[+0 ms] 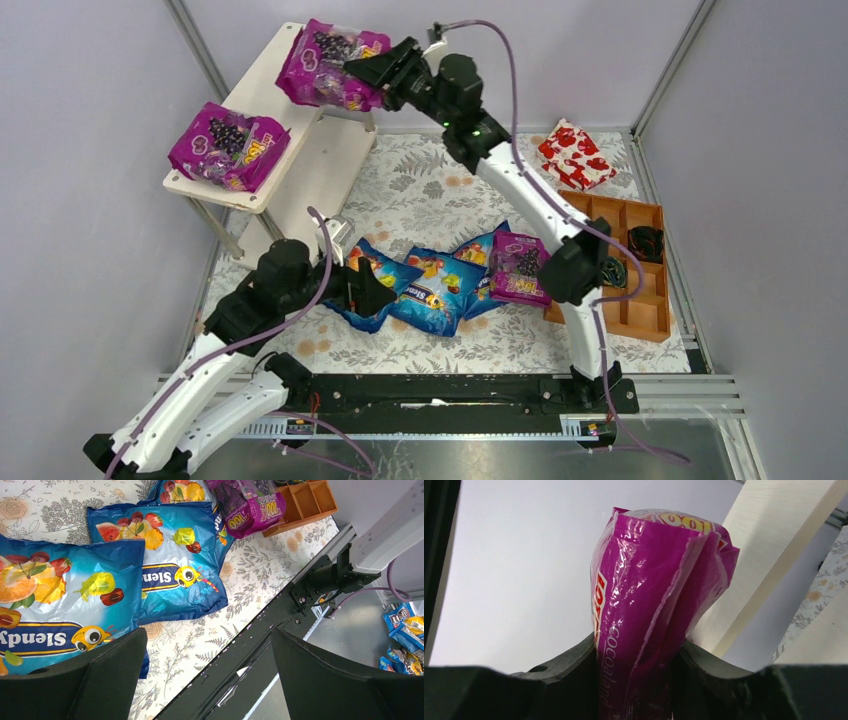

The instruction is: Place and organize the candy bags onto the shelf

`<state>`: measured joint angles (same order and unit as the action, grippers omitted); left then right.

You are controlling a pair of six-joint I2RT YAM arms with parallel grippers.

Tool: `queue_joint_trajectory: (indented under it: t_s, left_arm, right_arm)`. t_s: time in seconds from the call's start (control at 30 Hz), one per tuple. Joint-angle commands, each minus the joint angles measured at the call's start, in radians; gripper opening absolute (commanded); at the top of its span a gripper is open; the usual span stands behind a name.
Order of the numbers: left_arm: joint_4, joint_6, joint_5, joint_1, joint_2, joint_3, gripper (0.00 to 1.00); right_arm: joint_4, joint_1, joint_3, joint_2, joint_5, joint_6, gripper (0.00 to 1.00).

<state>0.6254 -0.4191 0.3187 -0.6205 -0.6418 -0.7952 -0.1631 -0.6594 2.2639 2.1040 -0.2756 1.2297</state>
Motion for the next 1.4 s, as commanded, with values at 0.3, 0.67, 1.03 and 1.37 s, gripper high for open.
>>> queue_joint_trajectory:
  t_s: [0.3, 0.67, 1.03, 1.37]
  left_arm:
    - [-0.073, -0.004, 0.012, 0.001, 0.053, 0.008, 0.99]
    - [-0.095, -0.086, 0.007, 0.001, 0.044, -0.080, 0.99]
    - [-0.480, -0.548, -0.152, 0.001, -0.114, -0.234, 0.99]
    - [-0.840, -0.910, -0.207, -0.015, -0.318, -0.184, 0.99]
  right_arm:
    - [-0.063, -0.048, 0.204, 0.120, 0.180, -0.046, 0.49]
    - [-0.214, -0.008, -0.264, -0.213, 0.050, -0.099, 0.52]
    - [-0.629, 0.035, -0.926, -0.598, 0.037, 0.105, 0.51]
    - [-0.783, 0.037, -1.125, -0.708, 0.106, 0.227, 0.49]
